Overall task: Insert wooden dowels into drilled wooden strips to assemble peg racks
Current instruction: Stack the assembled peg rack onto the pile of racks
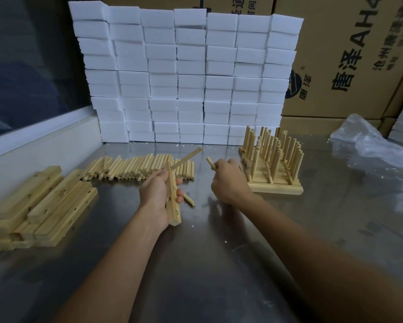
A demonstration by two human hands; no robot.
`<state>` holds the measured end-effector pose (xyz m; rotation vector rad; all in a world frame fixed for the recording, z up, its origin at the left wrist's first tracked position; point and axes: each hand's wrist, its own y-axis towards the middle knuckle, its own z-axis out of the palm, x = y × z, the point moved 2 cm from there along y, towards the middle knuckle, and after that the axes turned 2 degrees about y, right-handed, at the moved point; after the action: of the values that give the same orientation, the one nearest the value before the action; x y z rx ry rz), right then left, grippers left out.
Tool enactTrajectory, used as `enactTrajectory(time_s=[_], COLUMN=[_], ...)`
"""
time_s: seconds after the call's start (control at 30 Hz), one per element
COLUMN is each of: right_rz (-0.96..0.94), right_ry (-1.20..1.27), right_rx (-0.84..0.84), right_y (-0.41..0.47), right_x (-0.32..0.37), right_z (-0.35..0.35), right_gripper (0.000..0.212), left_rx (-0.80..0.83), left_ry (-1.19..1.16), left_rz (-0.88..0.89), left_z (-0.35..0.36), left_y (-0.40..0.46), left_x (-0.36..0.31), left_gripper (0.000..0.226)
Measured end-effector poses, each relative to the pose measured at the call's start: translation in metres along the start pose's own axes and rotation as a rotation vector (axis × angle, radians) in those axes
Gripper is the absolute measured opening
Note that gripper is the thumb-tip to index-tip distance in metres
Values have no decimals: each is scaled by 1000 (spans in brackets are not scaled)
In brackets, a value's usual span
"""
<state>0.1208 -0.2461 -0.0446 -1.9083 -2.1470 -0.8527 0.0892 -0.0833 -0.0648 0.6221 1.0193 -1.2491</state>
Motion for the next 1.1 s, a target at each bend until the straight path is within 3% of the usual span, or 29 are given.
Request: enactTrajectory(time_s=[0.17, 0.33, 0.53, 0.73, 0.93, 1.1], right_rz=[-60, -63, 114, 126, 38, -88], right_ry=[437, 700, 1080, 1101, 955, 844], right_rx=[-59, -149, -114, -51, -22, -121], right_y=[-32, -48, -52, -54, -53, -54], right_x=[4, 3, -2, -5, -1, 1], right_z=[-5, -7, -12, -13, -7, -11], right_gripper=[17, 14, 13, 9, 35, 13], left_rx=[25, 36, 41, 34, 41, 31], left_ry=[7, 29, 37, 61, 68, 78], left_rz=[7, 16, 13, 13, 12, 20], left_z=[3, 5, 4, 3, 3, 4], left_y=[-3, -6, -9, -9, -9, -9], left_x=[1, 2, 1, 2, 2, 3], left_gripper=[21, 22, 19, 19, 20, 19])
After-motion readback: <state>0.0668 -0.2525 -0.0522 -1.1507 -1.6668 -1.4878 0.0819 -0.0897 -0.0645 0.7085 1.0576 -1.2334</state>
